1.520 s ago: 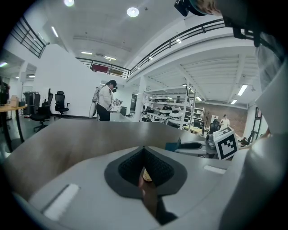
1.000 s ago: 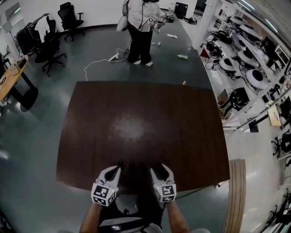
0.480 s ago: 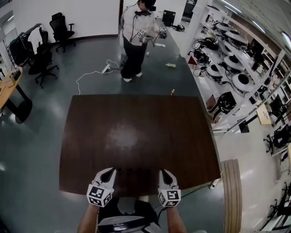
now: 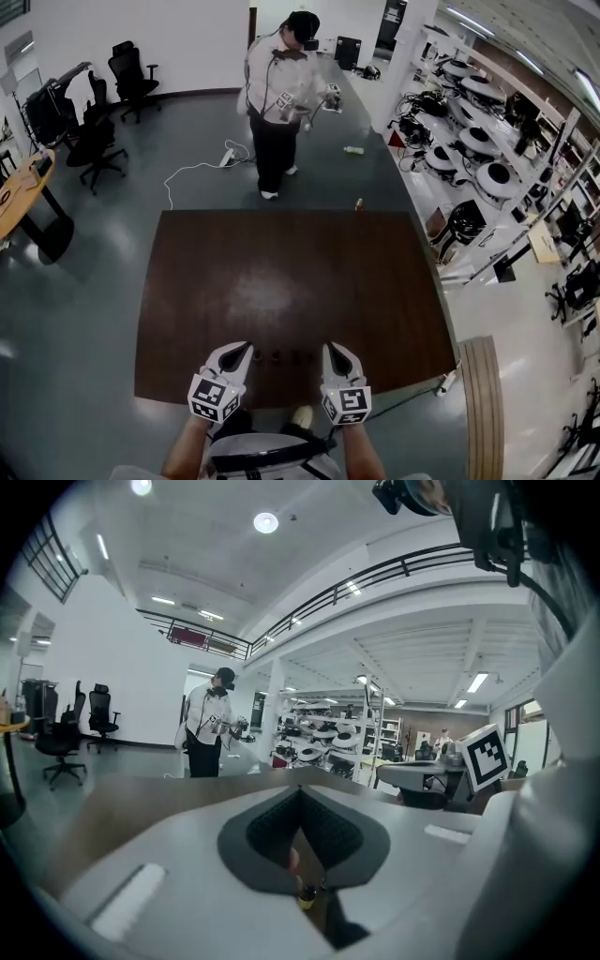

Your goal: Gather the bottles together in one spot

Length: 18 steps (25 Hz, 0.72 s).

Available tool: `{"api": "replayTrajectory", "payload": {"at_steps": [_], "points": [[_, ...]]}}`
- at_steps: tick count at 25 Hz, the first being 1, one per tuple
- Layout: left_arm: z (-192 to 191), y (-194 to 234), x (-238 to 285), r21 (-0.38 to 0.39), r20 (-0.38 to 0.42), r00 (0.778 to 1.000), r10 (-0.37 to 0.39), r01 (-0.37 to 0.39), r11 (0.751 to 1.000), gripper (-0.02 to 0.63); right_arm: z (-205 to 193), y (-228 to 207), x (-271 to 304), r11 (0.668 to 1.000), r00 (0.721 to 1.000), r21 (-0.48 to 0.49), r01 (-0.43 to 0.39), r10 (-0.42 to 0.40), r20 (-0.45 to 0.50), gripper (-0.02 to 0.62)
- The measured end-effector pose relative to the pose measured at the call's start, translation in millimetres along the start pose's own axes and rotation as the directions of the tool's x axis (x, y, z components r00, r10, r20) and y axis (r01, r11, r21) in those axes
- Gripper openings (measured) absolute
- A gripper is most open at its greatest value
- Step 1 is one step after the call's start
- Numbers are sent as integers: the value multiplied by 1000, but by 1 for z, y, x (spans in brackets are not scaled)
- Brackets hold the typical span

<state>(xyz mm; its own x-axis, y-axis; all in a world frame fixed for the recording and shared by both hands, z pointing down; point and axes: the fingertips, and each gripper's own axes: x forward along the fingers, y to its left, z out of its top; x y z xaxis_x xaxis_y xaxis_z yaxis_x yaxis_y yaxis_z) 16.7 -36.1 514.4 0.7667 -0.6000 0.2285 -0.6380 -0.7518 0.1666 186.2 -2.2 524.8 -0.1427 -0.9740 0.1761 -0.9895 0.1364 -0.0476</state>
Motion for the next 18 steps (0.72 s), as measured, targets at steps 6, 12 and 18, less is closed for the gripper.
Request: {"api": "replayTrajectory", "payload": {"at_steps": [6, 12, 18], "points": [[14, 5, -4, 37, 25, 1000, 3, -4, 999, 2, 17, 16, 5, 995, 996, 78, -59, 53, 76, 2], [15, 22, -18, 30, 39, 998, 39, -40, 999, 2, 14, 28, 9, 995, 996, 71, -69, 64, 68, 2], [10, 32, -26, 17, 38, 996, 75, -76, 997, 2, 11, 29, 13, 995, 996, 72, -70, 66, 62, 2]]}}
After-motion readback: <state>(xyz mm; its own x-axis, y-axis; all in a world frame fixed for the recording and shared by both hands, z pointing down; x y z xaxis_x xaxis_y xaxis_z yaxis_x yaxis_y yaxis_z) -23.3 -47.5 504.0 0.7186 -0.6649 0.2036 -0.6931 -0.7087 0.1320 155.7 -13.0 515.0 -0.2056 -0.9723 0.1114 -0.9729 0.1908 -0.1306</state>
